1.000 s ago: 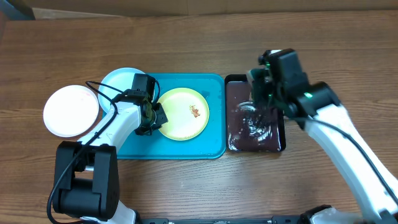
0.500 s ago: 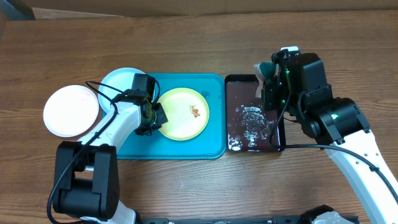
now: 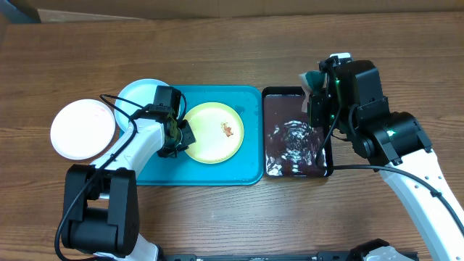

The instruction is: Clean dirty plates on tray and stack at the side

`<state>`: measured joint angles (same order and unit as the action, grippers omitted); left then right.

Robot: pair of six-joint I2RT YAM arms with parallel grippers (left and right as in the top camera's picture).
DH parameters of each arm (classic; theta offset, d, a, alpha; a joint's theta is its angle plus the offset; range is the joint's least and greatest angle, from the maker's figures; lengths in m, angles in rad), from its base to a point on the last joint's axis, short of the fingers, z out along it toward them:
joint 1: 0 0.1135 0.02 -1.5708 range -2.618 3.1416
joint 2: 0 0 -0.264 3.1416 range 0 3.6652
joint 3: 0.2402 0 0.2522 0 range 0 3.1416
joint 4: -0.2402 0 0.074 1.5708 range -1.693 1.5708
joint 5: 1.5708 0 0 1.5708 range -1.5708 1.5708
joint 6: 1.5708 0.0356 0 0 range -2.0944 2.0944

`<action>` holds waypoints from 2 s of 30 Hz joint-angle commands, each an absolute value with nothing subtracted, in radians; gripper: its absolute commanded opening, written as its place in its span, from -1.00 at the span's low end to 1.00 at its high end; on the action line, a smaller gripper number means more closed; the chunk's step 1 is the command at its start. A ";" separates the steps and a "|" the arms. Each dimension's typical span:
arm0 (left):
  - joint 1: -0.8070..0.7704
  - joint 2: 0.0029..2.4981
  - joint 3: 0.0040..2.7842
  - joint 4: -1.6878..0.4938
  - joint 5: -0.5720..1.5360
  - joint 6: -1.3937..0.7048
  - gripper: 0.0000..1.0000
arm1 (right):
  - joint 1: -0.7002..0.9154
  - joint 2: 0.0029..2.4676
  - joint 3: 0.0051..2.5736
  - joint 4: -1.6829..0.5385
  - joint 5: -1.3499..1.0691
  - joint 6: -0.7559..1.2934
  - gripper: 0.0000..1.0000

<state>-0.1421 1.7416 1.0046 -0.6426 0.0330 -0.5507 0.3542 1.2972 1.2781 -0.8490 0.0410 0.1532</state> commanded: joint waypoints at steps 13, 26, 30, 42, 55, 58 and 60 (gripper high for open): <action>-0.139 1.753 0.995 -0.645 0.030 -0.554 -0.91 | 0.351 1.296 1.302 -0.836 0.039 0.183 -0.93; -0.139 1.753 0.995 -0.646 0.030 -0.553 -0.92 | 0.357 1.314 1.282 -0.831 0.123 0.252 -0.93; -0.139 1.753 0.995 -0.645 0.030 -0.554 -0.91 | 0.353 1.317 1.282 -0.846 0.147 0.354 -0.93; -0.139 1.753 0.995 -0.645 0.030 -0.554 -0.92 | 0.357 1.329 1.282 -0.831 0.051 0.330 -0.93; -0.139 1.753 0.995 -0.645 0.030 -0.553 -0.92 | 0.377 1.341 1.276 -0.839 0.007 0.281 -0.93; -0.139 1.753 0.995 -0.645 0.030 -0.553 -0.92 | 0.374 1.341 1.276 -0.870 0.060 0.304 -0.93; -0.139 1.753 0.995 -0.645 0.030 -0.553 -0.91 | 0.373 1.341 1.275 -0.877 0.076 0.348 -0.92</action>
<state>-0.1421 1.7416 1.0046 -0.6422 0.0330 -0.5510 0.3691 1.3411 1.2766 -0.8803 0.0372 0.2977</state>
